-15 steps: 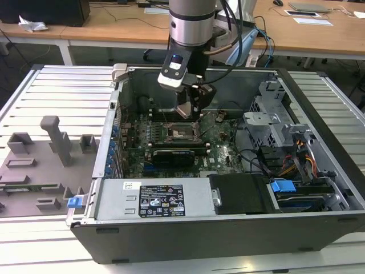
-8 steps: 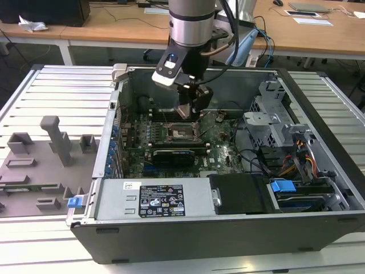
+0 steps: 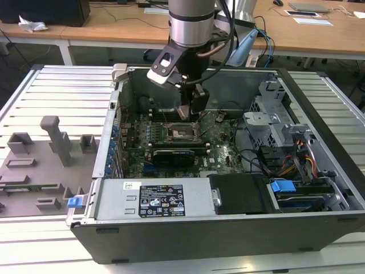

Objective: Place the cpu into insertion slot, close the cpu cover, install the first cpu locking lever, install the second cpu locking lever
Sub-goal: 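Place the cpu into insertion slot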

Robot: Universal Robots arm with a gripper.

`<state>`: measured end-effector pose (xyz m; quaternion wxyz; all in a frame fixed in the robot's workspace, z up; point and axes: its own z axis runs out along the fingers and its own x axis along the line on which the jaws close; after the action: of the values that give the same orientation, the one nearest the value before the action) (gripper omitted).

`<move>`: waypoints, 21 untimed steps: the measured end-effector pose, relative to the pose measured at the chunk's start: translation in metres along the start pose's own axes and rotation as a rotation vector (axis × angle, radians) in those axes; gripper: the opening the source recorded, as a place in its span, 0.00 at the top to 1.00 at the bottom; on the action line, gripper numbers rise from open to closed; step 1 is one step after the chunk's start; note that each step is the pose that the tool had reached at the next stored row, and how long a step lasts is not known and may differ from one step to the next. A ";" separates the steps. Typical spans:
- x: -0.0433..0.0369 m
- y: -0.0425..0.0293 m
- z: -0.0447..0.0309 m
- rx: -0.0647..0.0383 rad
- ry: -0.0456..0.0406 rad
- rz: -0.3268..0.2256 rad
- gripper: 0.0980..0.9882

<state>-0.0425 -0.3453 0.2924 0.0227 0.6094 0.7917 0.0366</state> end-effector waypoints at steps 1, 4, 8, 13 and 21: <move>0.0000 0.0000 0.0001 0.000 -0.0021 0.021 0.50; 0.0000 0.0000 0.0004 0.000 -0.0057 0.059 0.50; 0.0000 -0.0001 0.0010 -0.001 -0.0137 0.139 0.50; 0.0000 -0.0001 0.0015 -0.001 -0.0236 0.230 0.50; 0.0000 -0.0002 0.0023 -0.001 -0.0383 0.359 0.50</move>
<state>-0.0425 -0.3453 0.2900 0.0313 0.7416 0.6695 0.0290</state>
